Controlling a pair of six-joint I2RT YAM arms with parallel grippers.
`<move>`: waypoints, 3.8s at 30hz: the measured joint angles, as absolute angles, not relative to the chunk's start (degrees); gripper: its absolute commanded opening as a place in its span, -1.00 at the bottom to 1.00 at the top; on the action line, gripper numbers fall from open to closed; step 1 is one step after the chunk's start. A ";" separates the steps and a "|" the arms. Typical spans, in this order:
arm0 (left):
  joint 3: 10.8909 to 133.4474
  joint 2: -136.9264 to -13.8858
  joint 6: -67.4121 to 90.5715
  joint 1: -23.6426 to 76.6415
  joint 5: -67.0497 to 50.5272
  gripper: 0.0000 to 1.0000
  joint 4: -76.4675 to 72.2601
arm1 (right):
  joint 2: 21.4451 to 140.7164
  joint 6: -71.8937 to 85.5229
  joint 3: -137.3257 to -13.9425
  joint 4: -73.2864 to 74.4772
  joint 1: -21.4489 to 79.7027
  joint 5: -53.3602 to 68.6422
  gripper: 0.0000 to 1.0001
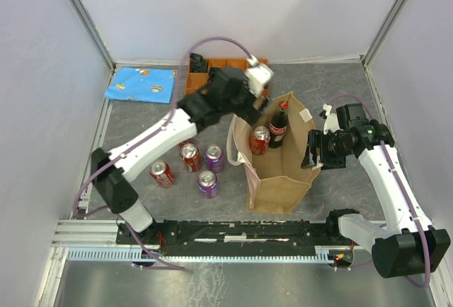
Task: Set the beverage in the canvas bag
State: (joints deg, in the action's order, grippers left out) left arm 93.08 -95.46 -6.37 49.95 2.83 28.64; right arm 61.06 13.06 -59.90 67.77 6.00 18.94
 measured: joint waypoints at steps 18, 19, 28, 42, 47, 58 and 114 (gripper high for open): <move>85.80 -85.08 -1.78 18.81 1.98 0.99 45.58 | 61.21 13.26 -59.88 67.90 6.00 18.94 0.53; 85.12 -86.30 -1.74 18.09 1.54 0.99 46.65 | 61.21 13.26 -59.88 67.90 6.00 18.94 0.53; 80.68 -89.80 -1.72 15.99 -0.12 0.98 49.08 | 60.93 13.26 -59.79 68.16 6.00 18.83 0.52; 73.41 -90.63 -1.72 15.99 -0.78 0.91 45.56 | 60.90 13.23 -59.77 68.20 6.00 18.83 0.51; 72.99 -92.20 -1.72 15.99 -0.84 0.77 44.10 | 60.90 13.23 -59.77 68.25 6.00 18.83 0.51; 71.31 -93.12 -1.72 15.99 -2.11 0.44 43.83 | 60.90 13.26 -59.77 68.36 6.00 18.81 0.50; 91.98 -100.66 -4.58 55.22 -12.27 -0.95 31.77 | 59.18 13.69 -58.46 68.36 6.00 18.83 0.49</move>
